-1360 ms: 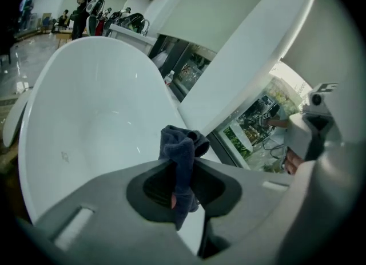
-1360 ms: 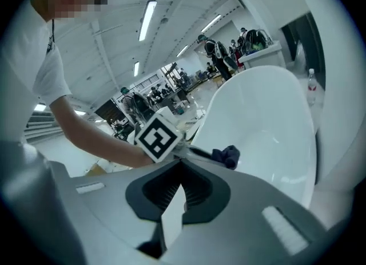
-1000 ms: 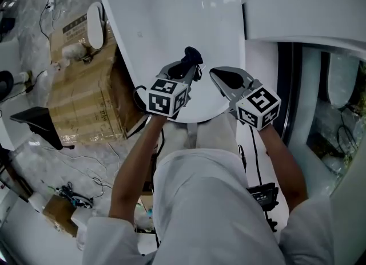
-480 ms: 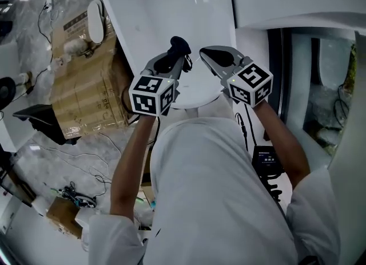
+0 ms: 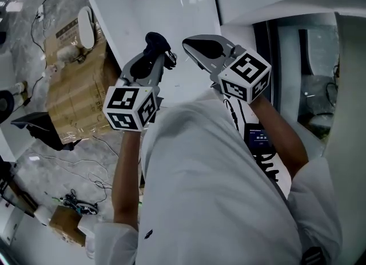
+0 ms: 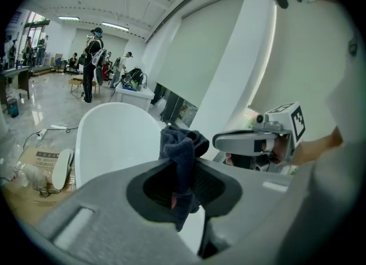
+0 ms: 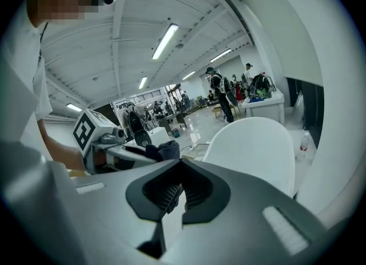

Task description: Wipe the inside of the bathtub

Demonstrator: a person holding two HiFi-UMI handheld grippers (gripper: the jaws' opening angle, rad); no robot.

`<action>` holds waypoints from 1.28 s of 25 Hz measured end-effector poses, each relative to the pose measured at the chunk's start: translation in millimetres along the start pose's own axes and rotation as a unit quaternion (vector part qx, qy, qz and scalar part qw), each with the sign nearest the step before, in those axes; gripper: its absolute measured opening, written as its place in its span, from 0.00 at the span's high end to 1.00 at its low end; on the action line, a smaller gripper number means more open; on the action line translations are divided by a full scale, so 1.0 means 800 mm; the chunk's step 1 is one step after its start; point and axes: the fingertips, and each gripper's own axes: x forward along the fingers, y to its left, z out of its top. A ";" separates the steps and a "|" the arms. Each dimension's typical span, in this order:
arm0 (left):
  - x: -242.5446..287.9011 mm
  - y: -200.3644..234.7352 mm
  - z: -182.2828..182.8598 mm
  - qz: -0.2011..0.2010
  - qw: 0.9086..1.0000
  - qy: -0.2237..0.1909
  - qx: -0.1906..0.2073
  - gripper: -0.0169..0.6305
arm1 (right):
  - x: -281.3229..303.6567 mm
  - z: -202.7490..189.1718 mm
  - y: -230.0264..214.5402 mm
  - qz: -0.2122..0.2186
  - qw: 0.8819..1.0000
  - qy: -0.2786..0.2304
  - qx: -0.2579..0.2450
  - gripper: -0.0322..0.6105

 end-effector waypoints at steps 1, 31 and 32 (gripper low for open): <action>-0.007 -0.002 0.006 0.003 1.000 -0.005 -0.001 0.88 | -0.002 0.010 0.005 0.000 1.000 -0.010 -0.002 0.94; -0.084 -0.094 -0.012 0.008 0.999 -0.035 0.021 0.88 | -0.069 0.037 0.090 -0.007 0.998 -0.048 -0.048 0.94; -0.086 -0.097 -0.012 0.008 0.999 -0.035 0.023 0.88 | -0.072 0.036 0.092 -0.006 0.998 -0.048 -0.046 0.94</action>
